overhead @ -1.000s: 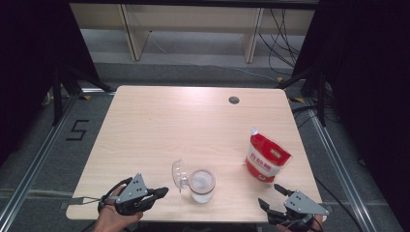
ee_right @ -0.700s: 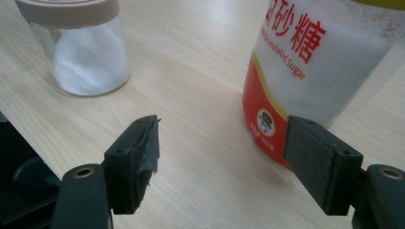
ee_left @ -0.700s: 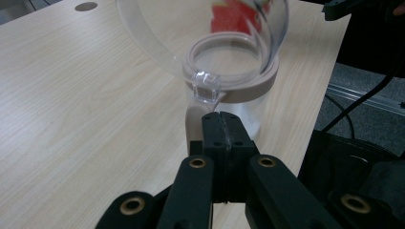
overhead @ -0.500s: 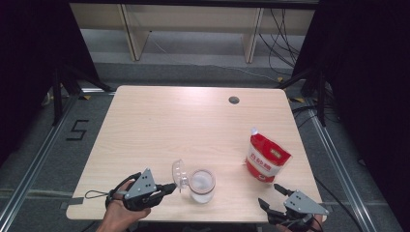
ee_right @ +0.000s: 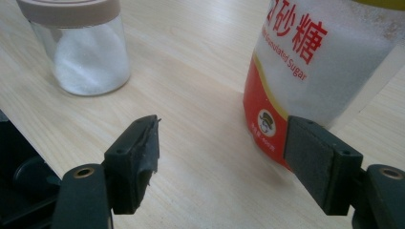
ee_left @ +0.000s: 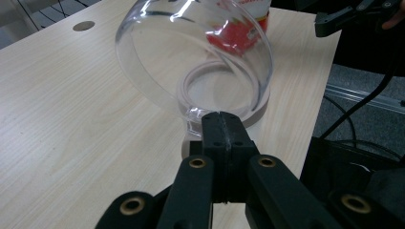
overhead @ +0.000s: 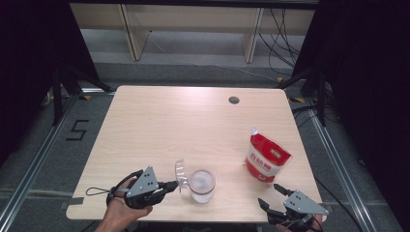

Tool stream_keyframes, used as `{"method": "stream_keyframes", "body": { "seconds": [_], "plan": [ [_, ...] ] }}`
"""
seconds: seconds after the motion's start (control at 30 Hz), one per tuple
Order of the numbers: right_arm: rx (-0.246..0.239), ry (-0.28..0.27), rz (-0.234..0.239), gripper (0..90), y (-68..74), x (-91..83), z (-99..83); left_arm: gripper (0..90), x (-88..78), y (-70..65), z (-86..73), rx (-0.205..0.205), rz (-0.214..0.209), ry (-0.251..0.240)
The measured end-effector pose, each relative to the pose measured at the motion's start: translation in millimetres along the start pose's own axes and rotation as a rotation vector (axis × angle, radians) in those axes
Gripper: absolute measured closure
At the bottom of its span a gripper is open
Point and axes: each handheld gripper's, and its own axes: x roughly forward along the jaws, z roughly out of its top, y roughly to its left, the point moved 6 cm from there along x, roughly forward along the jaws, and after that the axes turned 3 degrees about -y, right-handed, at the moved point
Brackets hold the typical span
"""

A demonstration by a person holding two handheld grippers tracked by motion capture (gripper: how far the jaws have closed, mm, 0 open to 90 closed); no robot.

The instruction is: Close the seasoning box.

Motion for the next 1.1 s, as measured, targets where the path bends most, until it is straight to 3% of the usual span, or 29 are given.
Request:
{"method": "stream_keyframes", "body": {
  "seconds": [0.1,0.17,0.37,0.6,0.67,0.8,0.93,1.1],
  "plan": [
    [0.010,0.005,0.004,29.4,0.7,-0.2,-0.4,89.5,1.0,0.5,1.2,0.023,-0.006,-0.003],
    [0.003,-0.001,0.002,29.5,0.0,0.0,-0.1,89.5,2.4,-1.4,1.1,0.005,-0.010,0.000],
    [0.011,0.008,0.005,29.5,1.1,-0.2,-0.5,89.5,7.7,-4.9,0.9,0.024,-0.029,0.007],
    [0.001,0.006,0.006,29.6,0.6,0.4,-0.4,87.3,7.9,-4.3,0.7,-0.005,-0.013,-0.015],
    [-0.003,0.009,0.009,29.6,0.7,0.4,-0.6,83.9,7.7,-3.0,0.7,0.023,-0.023,-0.011],
    [0.009,0.007,0.008,29.6,1.1,0.1,-0.3,70.4,5.4,-5.1,-1.1,-0.014,-0.039,-0.029],
    [0.018,0.011,0.001,29.6,1.8,-0.1,-0.8,59.9,1.6,-1.6,-5.8,-0.030,-0.017,-0.010],
    [0.022,0.013,0.027,29.5,3.6,0.4,-0.4,42.2,-0.3,1.1,-10.1,-0.057,-0.013,-0.033]
  ]
}}
